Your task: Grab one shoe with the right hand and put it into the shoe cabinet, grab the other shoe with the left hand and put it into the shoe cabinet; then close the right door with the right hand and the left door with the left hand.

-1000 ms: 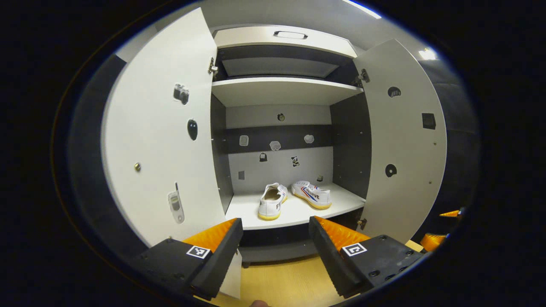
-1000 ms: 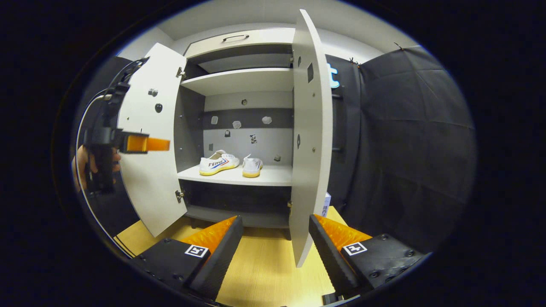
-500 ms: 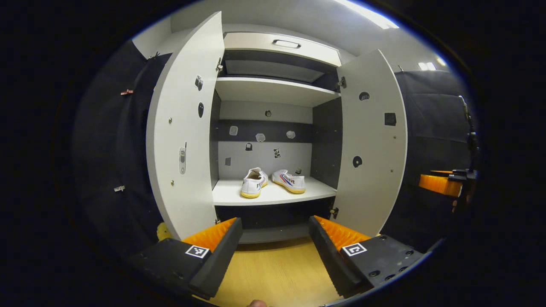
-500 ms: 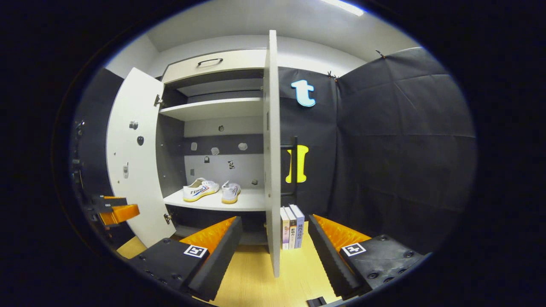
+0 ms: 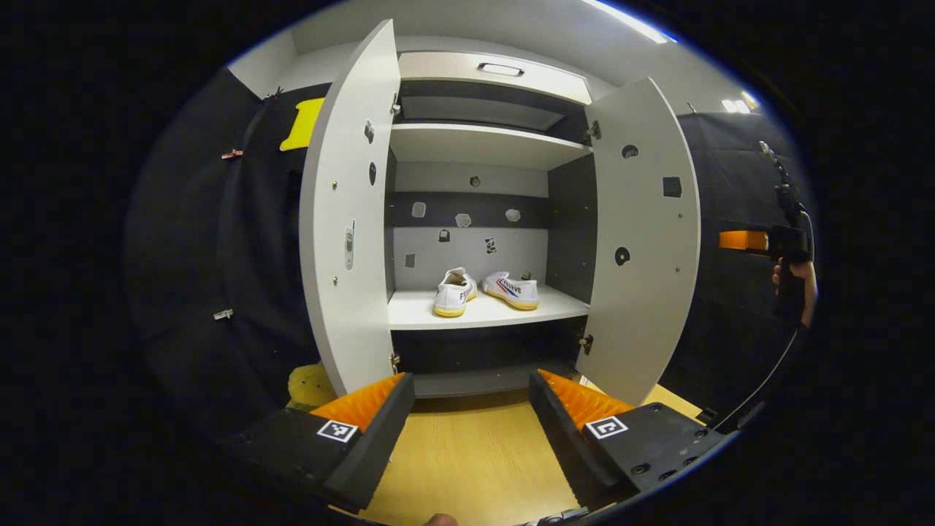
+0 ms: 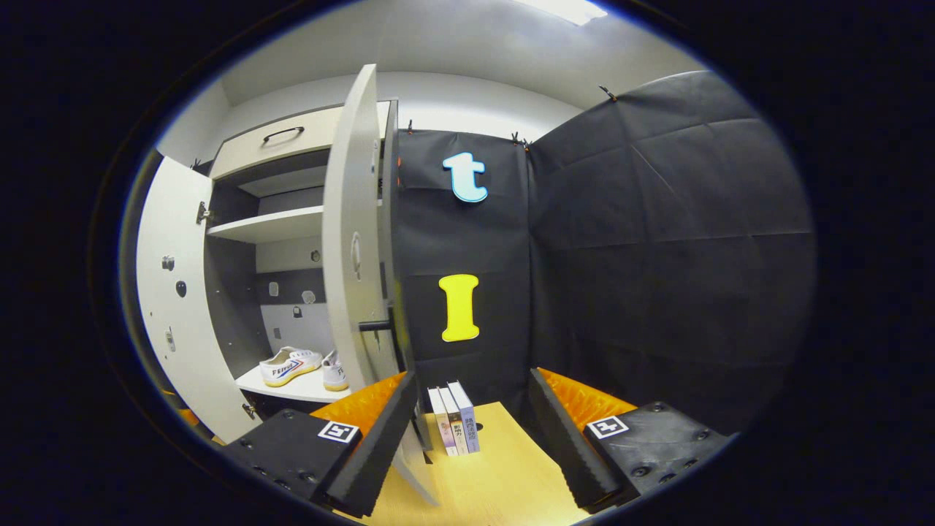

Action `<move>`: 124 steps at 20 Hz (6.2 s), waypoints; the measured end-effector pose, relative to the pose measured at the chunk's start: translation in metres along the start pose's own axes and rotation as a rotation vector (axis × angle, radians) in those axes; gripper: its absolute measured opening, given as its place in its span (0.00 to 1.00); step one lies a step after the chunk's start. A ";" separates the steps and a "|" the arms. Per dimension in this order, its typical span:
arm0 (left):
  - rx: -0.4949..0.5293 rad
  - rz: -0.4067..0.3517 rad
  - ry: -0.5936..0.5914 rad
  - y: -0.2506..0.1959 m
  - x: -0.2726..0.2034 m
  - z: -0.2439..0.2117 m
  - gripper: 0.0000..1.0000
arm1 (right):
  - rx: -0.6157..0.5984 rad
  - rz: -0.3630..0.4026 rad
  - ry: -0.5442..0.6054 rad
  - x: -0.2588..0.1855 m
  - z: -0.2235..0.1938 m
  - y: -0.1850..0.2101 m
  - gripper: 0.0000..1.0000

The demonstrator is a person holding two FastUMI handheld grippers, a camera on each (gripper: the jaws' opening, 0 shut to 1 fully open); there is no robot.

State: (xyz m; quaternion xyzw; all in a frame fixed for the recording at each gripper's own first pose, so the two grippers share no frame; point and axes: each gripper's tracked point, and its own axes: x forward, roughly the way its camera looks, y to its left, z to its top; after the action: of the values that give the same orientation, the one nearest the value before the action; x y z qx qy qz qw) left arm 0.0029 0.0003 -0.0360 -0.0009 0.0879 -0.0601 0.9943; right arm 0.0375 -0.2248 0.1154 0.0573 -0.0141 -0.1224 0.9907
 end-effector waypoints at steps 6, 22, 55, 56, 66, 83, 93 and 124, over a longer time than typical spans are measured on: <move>0.009 0.074 0.018 0.016 -0.007 -0.006 0.98 | -0.043 0.025 0.011 0.064 -0.005 -0.010 0.97; -0.046 0.199 0.053 0.051 -0.007 -0.020 0.97 | -0.049 0.102 0.028 0.074 -0.021 0.032 0.95; -0.023 0.315 -0.027 0.237 -0.040 0.017 0.97 | 0.012 0.207 0.163 -0.050 -0.130 0.209 0.97; -0.022 0.307 -0.042 0.243 -0.033 0.027 0.97 | 0.007 0.195 0.173 -0.059 -0.136 0.205 0.96; -0.075 0.203 -0.121 0.274 0.045 0.093 0.98 | -0.074 0.113 0.167 -0.101 -0.140 0.181 0.97; -0.037 0.141 -0.115 0.226 0.062 0.126 0.92 | 0.011 0.157 0.272 -0.064 -0.170 0.178 0.97; -0.043 0.348 -0.113 0.181 0.056 0.123 0.91 | 0.053 0.223 0.307 -0.024 -0.184 0.136 0.98; -0.020 0.220 -0.170 0.020 -0.024 0.082 0.95 | -0.001 0.327 0.059 -0.064 -0.104 0.133 0.98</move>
State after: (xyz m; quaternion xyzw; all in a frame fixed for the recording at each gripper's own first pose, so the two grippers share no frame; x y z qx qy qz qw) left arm -0.0042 0.0222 0.0484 -0.0062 0.0036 0.0504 0.9987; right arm 0.0121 -0.0692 0.0270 0.0575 0.0057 0.0424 0.9974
